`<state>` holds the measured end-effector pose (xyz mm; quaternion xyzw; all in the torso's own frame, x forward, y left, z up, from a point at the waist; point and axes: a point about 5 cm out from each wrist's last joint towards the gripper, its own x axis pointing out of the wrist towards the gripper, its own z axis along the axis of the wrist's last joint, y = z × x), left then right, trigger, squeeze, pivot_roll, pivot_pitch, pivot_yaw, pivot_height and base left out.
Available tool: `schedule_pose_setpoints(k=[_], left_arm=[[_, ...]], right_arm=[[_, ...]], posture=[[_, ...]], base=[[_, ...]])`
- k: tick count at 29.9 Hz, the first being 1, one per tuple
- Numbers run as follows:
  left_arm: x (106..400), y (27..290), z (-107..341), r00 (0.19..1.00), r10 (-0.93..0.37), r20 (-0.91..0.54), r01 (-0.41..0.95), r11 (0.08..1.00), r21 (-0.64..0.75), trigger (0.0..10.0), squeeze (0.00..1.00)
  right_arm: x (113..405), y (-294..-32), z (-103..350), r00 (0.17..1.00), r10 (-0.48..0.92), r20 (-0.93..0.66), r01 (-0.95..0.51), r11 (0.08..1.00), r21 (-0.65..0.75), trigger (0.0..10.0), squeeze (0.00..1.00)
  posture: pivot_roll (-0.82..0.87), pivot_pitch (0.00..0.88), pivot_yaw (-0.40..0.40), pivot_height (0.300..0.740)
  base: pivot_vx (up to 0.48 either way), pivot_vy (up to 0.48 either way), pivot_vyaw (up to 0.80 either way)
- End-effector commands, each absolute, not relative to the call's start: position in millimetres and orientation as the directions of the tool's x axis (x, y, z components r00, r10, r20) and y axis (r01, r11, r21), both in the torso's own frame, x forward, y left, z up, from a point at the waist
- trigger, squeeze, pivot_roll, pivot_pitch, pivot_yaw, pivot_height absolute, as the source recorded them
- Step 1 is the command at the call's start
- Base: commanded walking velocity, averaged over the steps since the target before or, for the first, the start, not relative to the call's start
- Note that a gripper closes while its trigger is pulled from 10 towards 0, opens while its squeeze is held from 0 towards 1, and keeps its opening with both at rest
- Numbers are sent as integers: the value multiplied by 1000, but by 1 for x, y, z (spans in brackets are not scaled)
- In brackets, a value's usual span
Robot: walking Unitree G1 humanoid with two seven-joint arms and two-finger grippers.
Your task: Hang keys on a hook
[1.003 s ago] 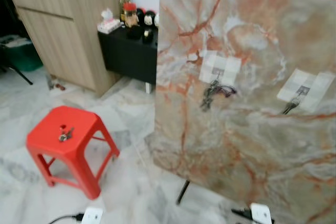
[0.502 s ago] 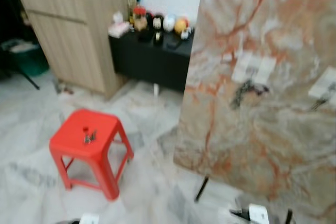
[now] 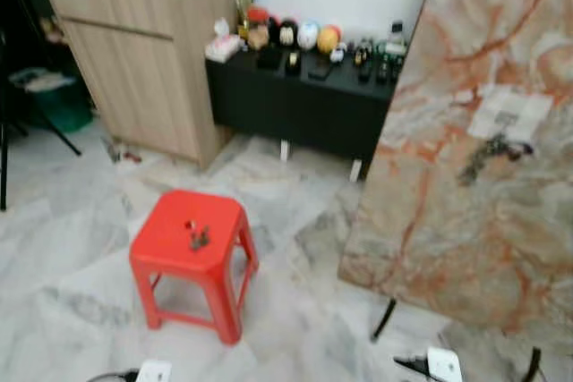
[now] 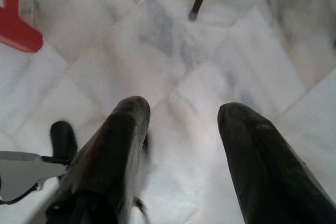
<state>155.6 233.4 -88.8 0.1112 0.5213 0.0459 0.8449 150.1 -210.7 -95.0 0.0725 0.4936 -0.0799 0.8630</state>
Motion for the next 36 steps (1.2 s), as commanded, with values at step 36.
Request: schedule_pose_setpoints(k=[36], left_arm=[[158,224,-90,459,161,-874,43,978,202,10000,0]], right_arm=[[146,-217,-95,497,-92,-863,231,972,30,10000,0]], posture=[[12,0,-47,740]], base=[[0,335,0]])
